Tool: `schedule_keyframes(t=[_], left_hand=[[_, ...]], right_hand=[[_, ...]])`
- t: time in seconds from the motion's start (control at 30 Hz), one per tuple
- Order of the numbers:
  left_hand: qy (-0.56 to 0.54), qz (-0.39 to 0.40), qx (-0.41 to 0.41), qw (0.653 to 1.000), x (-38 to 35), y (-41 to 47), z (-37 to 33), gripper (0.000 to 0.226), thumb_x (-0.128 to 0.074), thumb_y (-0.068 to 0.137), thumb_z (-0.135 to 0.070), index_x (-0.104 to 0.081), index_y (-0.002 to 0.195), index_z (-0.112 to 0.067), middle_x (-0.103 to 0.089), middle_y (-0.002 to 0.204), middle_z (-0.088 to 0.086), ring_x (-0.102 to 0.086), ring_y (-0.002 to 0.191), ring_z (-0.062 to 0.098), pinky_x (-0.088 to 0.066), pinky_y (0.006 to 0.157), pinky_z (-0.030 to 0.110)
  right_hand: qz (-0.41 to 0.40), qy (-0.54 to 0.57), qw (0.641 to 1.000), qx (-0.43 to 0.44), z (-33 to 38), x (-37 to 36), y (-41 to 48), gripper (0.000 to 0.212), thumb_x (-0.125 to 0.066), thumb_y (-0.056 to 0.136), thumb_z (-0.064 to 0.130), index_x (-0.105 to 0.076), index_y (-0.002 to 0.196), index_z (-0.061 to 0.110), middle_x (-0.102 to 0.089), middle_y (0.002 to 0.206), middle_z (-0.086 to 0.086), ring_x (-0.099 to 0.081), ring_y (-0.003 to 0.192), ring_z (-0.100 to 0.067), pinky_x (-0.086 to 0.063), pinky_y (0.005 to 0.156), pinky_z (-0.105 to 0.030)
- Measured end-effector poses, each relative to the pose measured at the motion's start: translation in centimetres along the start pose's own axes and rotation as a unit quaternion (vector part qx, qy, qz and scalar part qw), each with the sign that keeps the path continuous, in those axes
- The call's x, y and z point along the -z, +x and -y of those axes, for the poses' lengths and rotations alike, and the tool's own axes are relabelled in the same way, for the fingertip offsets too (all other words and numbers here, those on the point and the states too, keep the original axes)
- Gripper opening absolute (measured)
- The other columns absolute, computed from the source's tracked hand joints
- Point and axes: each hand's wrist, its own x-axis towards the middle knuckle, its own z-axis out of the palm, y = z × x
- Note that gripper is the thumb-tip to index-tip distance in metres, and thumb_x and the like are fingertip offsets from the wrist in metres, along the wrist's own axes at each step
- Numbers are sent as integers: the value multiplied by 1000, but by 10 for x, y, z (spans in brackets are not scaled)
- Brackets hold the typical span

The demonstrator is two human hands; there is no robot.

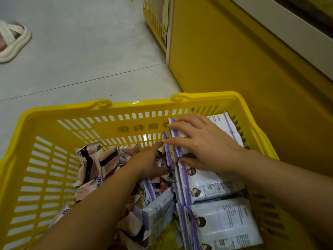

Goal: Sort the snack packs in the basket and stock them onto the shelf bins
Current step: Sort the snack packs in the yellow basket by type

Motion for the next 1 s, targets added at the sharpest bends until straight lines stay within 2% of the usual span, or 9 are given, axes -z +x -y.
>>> schedule_keyframes(t=[0.1,0.17,0.37,0.5,0.67,0.73,0.83,0.93,1.0], left_hand=[[-46,27,10,999,4,2,-2,96,-72,80,-46,-8,149,-32,-54,138,4,-54,121,23,-34,101,33],[-67,21,14,997,10,3,-1,83,-69,85,-37,-15,147,-32,-56,135,6,-46,129,27,-26,110,41],[-71,-16,-9,997,22,-6,-1,57,-61,90,-15,-36,140,-27,-62,119,11,-60,99,25,-49,76,34],[-43,-76,-20,996,19,-15,-5,56,-60,91,-11,-40,141,-25,-60,125,12,-59,105,27,-47,78,32],[-53,-167,-27,984,30,-38,-1,49,-55,92,-3,-50,131,-31,-66,111,9,-56,75,20,-47,61,31],[-43,-195,-35,979,40,-50,3,47,-56,92,-3,-53,130,-31,-68,110,6,-55,75,17,-43,56,27],[-65,-223,-56,971,59,-72,7,47,-57,89,-1,-58,123,-35,-69,107,-3,-61,85,10,-50,66,25],[-71,-255,-77,961,83,-99,14,46,-62,86,-3,-60,115,-39,-65,89,-17,-58,67,-7,-43,56,11],[23,-283,-67,957,100,-116,21,46,-68,83,-11,-59,120,-37,-69,100,-10,-61,81,8,-44,61,25]], right_hand=[[-1,4,1000,-1,0,0,0,59,-80,67,43,-65,121,24,-58,132,-9,-50,125,-32,-40,100,-48],[2,5,1000,-5,0,-1,0,59,-80,67,42,-64,122,25,-58,132,-8,-49,125,-32,-39,101,-48],[15,4,1000,-13,3,3,-1,59,-78,70,41,-63,124,24,-57,133,-9,-48,126,-32,-37,103,-48],[35,-8,999,-25,7,6,0,54,-74,74,42,-63,123,25,-55,135,-8,-46,128,-31,-33,106,-49],[78,-17,996,-28,9,12,4,56,-69,78,47,-57,129,29,-48,142,-6,-38,135,-30,-20,113,-54],[102,-18,994,-31,10,15,4,57,-63,81,49,-51,134,31,-43,146,-5,-31,139,-29,-10,116,-54],[105,-15,994,-40,13,19,2,57,-56,85,54,-46,137,33,-37,150,-3,-24,142,-25,2,117,-50],[68,-11,997,-19,23,25,3,52,-62,83,51,-57,129,28,-46,143,-6,-35,137,-27,-11,117,-51],[31,1,999,17,34,29,7,46,-66,81,46,-63,120,23,-55,133,-7,-48,126,-28,-33,110,-48]])
